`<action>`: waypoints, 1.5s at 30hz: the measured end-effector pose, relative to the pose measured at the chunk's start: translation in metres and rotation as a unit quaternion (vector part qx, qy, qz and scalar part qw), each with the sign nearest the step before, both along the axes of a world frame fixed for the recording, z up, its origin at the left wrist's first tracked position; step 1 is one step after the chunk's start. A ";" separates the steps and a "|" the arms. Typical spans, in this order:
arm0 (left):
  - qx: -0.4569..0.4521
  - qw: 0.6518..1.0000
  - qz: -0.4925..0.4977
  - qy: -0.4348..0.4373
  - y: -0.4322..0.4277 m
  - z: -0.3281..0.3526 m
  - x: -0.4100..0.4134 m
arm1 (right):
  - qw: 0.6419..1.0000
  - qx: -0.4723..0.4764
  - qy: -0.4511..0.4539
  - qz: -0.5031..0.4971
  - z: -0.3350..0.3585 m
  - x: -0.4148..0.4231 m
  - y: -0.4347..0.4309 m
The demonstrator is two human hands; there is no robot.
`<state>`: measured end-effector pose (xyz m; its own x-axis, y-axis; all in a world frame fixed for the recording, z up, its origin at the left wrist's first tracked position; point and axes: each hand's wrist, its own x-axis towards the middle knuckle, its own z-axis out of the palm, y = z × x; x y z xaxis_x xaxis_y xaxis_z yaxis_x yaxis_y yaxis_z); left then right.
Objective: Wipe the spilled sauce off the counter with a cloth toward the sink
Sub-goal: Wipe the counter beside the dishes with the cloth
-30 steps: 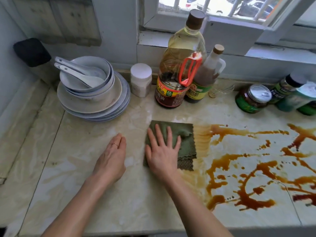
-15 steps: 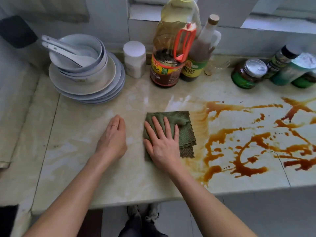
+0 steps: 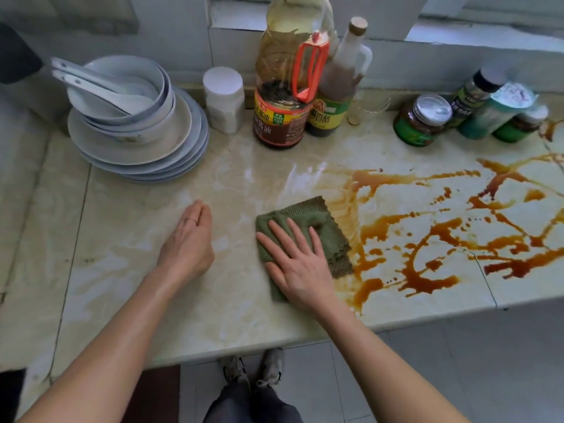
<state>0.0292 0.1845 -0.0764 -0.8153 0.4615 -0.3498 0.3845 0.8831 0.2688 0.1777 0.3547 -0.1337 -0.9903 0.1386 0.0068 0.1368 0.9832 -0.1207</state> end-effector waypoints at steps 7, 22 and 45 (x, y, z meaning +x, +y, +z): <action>0.017 1.000 0.007 -0.005 0.000 0.003 0.003 | 0.990 -0.032 0.004 -0.140 0.004 0.000 0.001; 0.087 0.996 0.004 -0.013 0.028 -0.001 0.090 | 0.999 -0.036 0.020 0.009 0.004 0.050 -0.021; 0.023 0.997 0.074 -0.020 0.053 0.000 0.144 | 0.968 0.030 -0.015 0.250 0.003 0.131 0.091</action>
